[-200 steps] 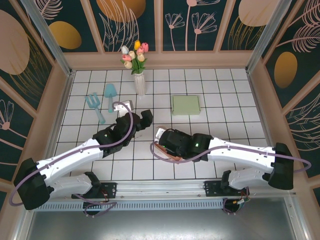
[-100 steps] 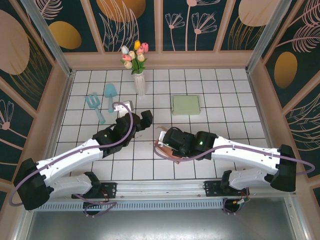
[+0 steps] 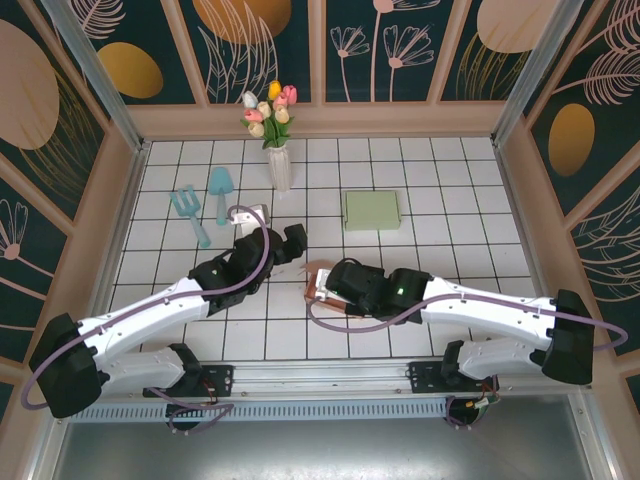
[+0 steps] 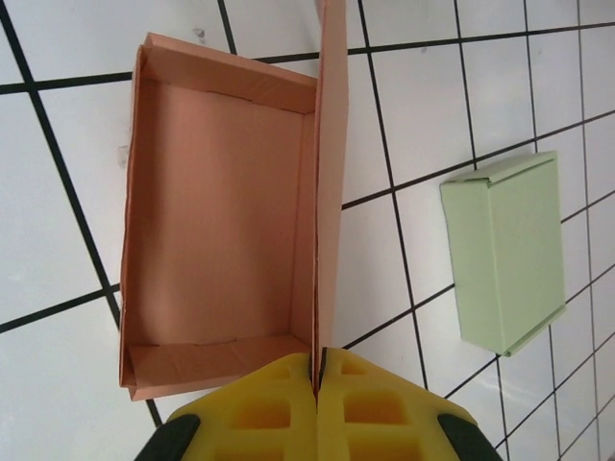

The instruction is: Fold the paper box

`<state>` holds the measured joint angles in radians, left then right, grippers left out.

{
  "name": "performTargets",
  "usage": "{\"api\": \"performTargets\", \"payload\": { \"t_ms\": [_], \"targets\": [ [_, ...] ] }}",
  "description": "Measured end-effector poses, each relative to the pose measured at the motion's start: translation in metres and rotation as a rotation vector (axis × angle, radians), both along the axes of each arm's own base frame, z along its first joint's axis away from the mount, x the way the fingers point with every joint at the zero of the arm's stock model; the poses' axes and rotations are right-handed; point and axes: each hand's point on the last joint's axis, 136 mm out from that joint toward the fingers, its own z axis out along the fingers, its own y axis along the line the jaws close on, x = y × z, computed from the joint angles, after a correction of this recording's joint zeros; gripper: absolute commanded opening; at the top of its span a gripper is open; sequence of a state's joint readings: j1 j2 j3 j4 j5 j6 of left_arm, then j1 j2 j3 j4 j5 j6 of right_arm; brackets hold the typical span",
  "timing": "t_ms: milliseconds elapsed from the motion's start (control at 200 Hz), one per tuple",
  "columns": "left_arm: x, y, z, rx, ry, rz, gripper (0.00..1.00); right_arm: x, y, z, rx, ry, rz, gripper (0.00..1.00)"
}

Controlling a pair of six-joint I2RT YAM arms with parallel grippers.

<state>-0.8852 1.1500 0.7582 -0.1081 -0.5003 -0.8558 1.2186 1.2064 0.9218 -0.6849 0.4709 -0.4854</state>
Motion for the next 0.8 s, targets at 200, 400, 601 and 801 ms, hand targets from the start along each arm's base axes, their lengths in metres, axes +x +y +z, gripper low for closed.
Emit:
{"api": "performTargets", "payload": {
  "t_ms": [200,400,601,801],
  "targets": [
    [-0.008,-0.010,-0.007,-0.082,0.034,-0.047,0.94,0.004,0.001,0.008,0.035,-0.078,0.050,0.00],
    [-0.011,-0.038,-0.018,-0.195,0.096,-0.123,0.92,0.009,0.010,0.023,0.099,-0.133,0.065,0.00],
    [-0.018,-0.063,-0.044,-0.281,0.187,-0.189,0.90,0.014,0.010,0.023,0.109,-0.160,0.048,0.00],
    [-0.024,-0.072,-0.048,-0.385,0.218,-0.209,0.90,0.017,0.010,0.024,0.121,-0.182,0.033,0.00]
  ]
}}
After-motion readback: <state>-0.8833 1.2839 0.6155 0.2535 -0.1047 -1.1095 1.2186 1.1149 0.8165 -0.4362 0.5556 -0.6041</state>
